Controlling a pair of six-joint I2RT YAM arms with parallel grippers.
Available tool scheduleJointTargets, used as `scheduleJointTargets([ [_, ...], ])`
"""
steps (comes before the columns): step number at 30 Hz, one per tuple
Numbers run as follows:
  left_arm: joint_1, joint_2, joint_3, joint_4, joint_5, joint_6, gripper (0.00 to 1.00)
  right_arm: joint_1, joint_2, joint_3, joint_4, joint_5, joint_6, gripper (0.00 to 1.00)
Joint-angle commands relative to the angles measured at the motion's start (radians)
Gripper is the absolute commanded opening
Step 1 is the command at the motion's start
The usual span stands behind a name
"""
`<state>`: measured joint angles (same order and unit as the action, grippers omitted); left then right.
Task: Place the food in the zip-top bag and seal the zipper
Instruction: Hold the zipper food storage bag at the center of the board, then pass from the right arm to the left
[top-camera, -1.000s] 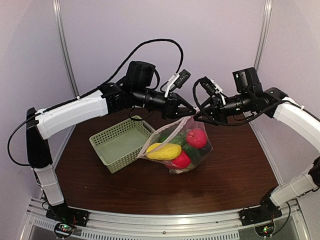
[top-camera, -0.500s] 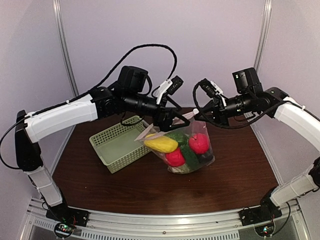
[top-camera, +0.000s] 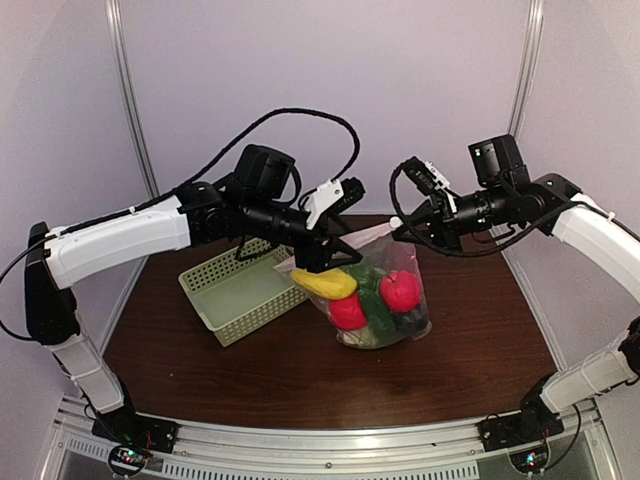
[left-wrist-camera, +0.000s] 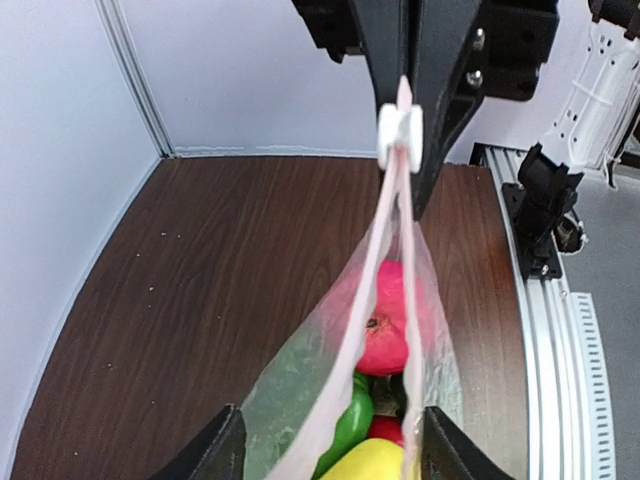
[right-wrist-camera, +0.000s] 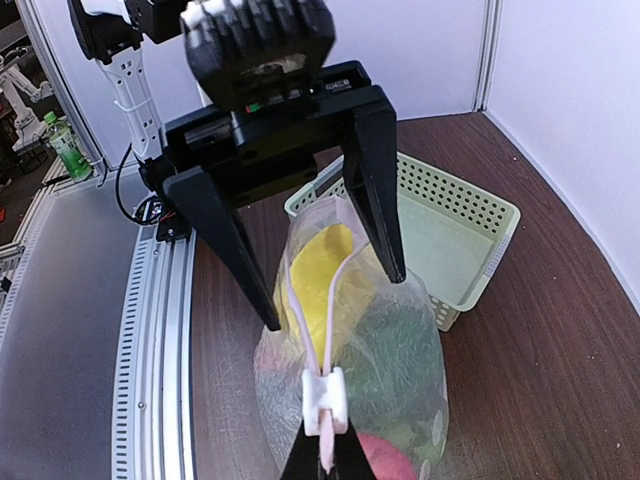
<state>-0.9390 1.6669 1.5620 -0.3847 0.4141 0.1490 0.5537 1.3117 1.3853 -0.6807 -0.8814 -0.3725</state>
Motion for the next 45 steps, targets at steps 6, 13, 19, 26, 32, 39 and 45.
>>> scheduleJointTargets([
  [6, -0.004, 0.045, 0.065, -0.034, -0.031, 0.033, 0.63, -0.009, -0.047, 0.052, -0.105, -0.033, -0.114, 0.00],
  [13, -0.004, 0.071, 0.128, -0.057, 0.124, 0.085, 0.52, -0.011, -0.046, 0.053, -0.086, -0.020, -0.087, 0.00],
  [19, -0.004, 0.079, 0.157, -0.112, 0.179, 0.114, 0.21, -0.024, -0.042, 0.063, -0.048, -0.022, -0.038, 0.00],
  [26, -0.004, 0.089, 0.165, -0.115, 0.172, 0.079, 0.00, -0.025, -0.029, 0.061, -0.045, -0.031, -0.041, 0.00],
  [32, -0.004, 0.098, 0.184, -0.103, 0.176, 0.063, 0.00, -0.026, -0.005, 0.059, -0.050, -0.051, -0.050, 0.06],
  [39, -0.003, 0.098, 0.192, -0.102, 0.175, 0.063, 0.00, -0.025, 0.012, 0.061, -0.047, -0.052, -0.054, 0.27],
  [45, -0.004, 0.097, 0.190, -0.101, 0.170, 0.069, 0.00, -0.024, 0.041, 0.048, -0.060, -0.085, -0.072, 0.16],
])
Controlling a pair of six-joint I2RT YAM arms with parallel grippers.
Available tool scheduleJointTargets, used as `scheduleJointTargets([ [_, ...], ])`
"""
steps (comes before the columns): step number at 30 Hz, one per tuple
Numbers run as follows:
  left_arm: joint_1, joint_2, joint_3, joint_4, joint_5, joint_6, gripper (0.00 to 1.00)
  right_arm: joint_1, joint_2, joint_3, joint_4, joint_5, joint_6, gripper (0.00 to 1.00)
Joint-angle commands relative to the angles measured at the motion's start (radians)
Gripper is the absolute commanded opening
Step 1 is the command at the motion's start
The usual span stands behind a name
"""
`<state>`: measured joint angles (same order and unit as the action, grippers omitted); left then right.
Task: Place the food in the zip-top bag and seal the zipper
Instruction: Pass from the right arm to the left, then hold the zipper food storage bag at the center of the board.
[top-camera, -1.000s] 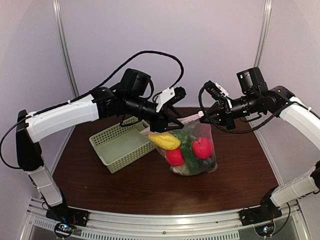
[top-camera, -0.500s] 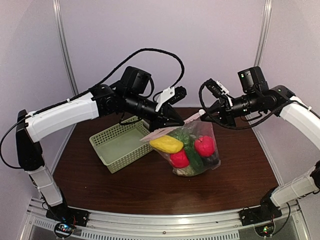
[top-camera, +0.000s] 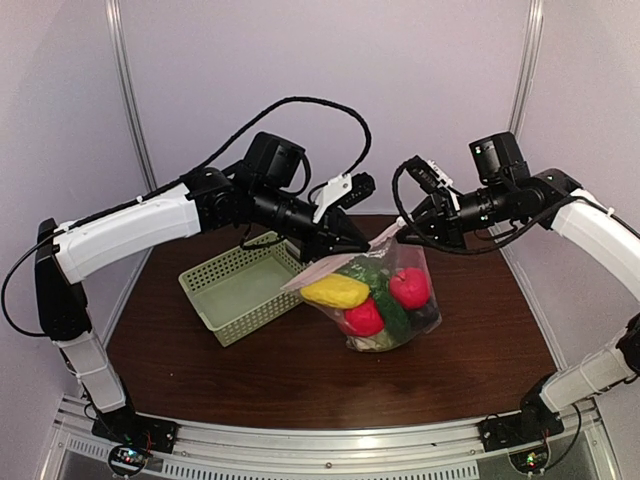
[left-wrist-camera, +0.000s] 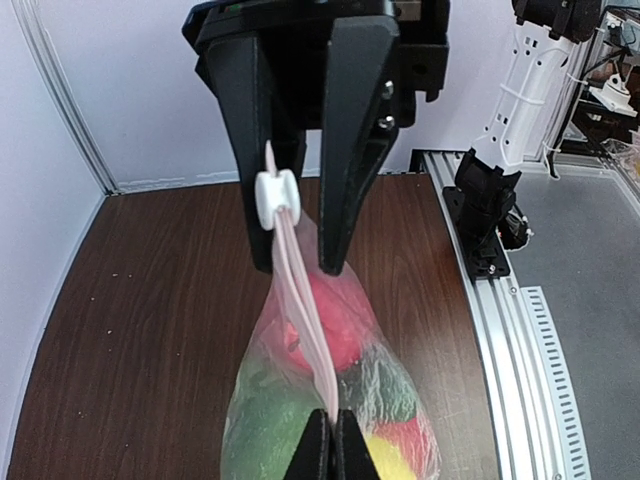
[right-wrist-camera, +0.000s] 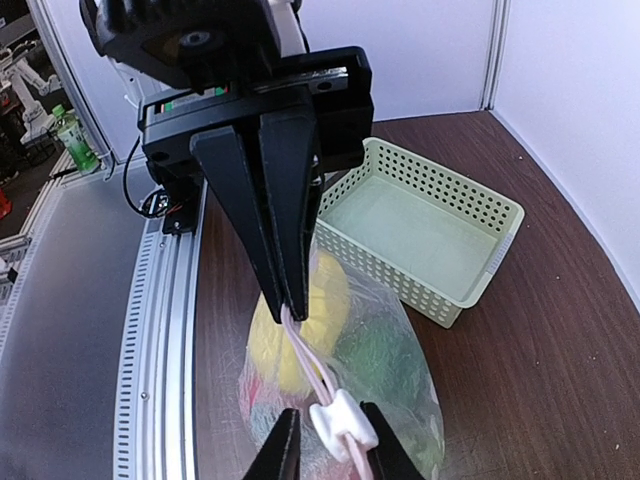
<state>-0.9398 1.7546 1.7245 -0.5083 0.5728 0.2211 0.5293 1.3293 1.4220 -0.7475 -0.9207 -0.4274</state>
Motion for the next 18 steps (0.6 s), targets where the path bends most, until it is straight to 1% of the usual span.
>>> scheduleJointTargets([
  [1, -0.003, 0.008, 0.026, 0.024, 0.011, -0.003, 0.00, 0.000, 0.024, 0.007, 0.010, -0.049, -0.018, 0.11],
  [3, -0.001, 0.008, 0.025, 0.029, 0.006, -0.004, 0.00, 0.000, 0.025, 0.003, 0.016, -0.050, -0.017, 0.02],
  [4, 0.001, 0.008, 0.024, 0.028, -0.003, -0.004, 0.00, 0.001, 0.024, 0.004, 0.017, -0.049, -0.018, 0.00],
  [5, 0.001, 0.009, 0.026, 0.032, -0.023, -0.009, 0.00, 0.000, 0.021, 0.005, 0.018, -0.047, -0.014, 0.00],
  [6, 0.002, 0.007, 0.028, 0.039, -0.046, -0.019, 0.07, 0.000, 0.014, 0.003, 0.024, -0.043, -0.007, 0.00],
  [8, 0.003, -0.008, 0.020, 0.086, -0.087, -0.043, 0.36, 0.000, -0.006, 0.001, 0.039, -0.038, 0.018, 0.00],
  [9, 0.002, -0.025, -0.010, 0.160, -0.099, -0.070, 0.46, 0.000, -0.011, 0.002, 0.044, -0.043, 0.030, 0.00],
  [10, -0.002, -0.047, -0.055, 0.258, -0.097, -0.098, 0.55, 0.000, -0.016, 0.003, 0.045, -0.051, 0.043, 0.00],
  [11, -0.009, -0.064, -0.094, 0.354, -0.099, -0.120, 0.61, 0.001, -0.018, 0.005, 0.046, -0.058, 0.051, 0.00],
  [12, -0.018, -0.069, -0.109, 0.422, -0.112, -0.135, 0.66, 0.001, -0.019, 0.007, 0.047, -0.061, 0.054, 0.00],
  [13, -0.022, -0.051, -0.099, 0.453, -0.109, -0.156, 0.68, 0.001, -0.019, 0.009, 0.045, -0.061, 0.053, 0.00],
  [14, -0.021, -0.022, -0.059, 0.449, -0.090, -0.171, 0.68, 0.001, -0.020, 0.009, 0.043, -0.058, 0.050, 0.00],
  [16, -0.022, 0.042, 0.038, 0.398, -0.055, -0.197, 0.62, 0.000, -0.026, 0.008, 0.041, -0.051, 0.044, 0.00],
  [18, -0.022, 0.096, 0.117, 0.349, 0.002, -0.215, 0.55, 0.001, -0.031, 0.006, 0.040, -0.049, 0.045, 0.00],
])
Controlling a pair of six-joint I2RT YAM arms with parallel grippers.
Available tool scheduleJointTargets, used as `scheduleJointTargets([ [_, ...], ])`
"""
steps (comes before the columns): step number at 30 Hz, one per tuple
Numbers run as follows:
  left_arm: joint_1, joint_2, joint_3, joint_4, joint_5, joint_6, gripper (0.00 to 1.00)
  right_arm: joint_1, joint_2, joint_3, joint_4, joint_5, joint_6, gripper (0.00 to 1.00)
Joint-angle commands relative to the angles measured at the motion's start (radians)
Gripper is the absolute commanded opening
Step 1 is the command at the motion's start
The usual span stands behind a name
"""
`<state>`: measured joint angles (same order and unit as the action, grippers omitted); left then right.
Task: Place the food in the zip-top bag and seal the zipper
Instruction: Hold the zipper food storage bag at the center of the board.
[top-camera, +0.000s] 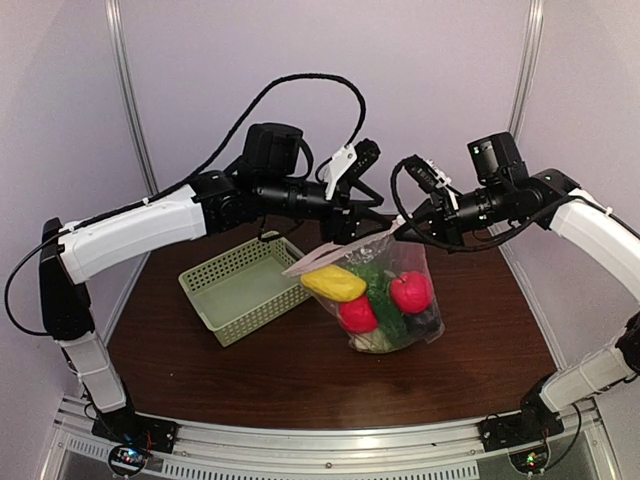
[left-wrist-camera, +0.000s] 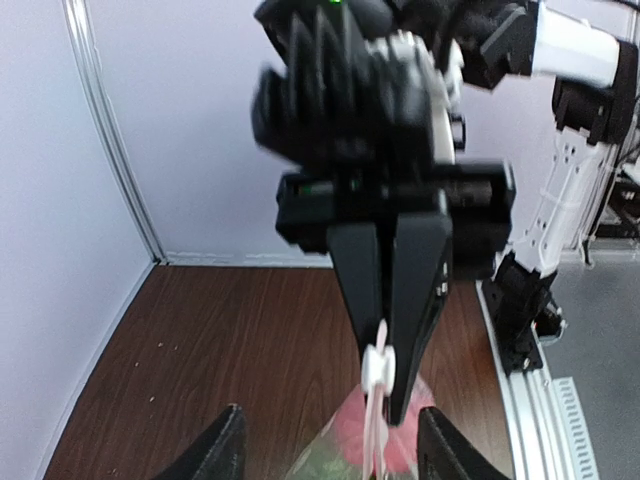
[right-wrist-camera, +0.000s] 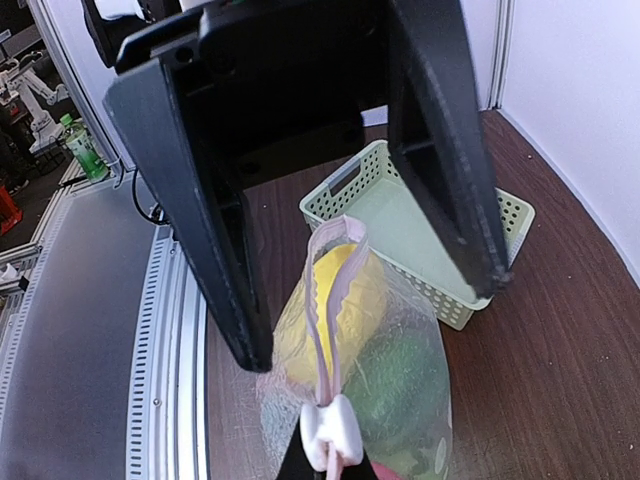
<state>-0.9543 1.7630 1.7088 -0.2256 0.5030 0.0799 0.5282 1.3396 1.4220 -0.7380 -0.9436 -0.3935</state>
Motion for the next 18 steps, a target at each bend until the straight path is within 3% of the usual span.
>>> scheduleJointTargets([
  [1, -0.007, 0.110, 0.160, 0.050, 0.098, -0.076, 0.51, 0.003, -0.044, 0.005, 0.032, -0.026, 0.011, 0.00],
  [4, -0.007, 0.147, 0.206, 0.018, 0.163, -0.111, 0.44, 0.003, -0.054, -0.004, 0.044, -0.026, 0.018, 0.00],
  [10, -0.007, 0.167, 0.220, -0.011, 0.190, -0.124, 0.38, 0.003, -0.053, -0.006, 0.053, -0.029, 0.022, 0.00],
  [13, -0.007, 0.172, 0.228, -0.022, 0.208, -0.120, 0.38, 0.003, -0.053, -0.006, 0.057, -0.024, 0.028, 0.00],
  [16, -0.007, 0.170, 0.227, -0.024, 0.239, -0.120, 0.45, 0.002, -0.051, -0.006, 0.058, -0.016, 0.031, 0.00],
  [18, -0.007, 0.167, 0.227, -0.032, 0.233, -0.116, 0.43, 0.001, -0.054, -0.010, 0.058, -0.015, 0.030, 0.00],
])
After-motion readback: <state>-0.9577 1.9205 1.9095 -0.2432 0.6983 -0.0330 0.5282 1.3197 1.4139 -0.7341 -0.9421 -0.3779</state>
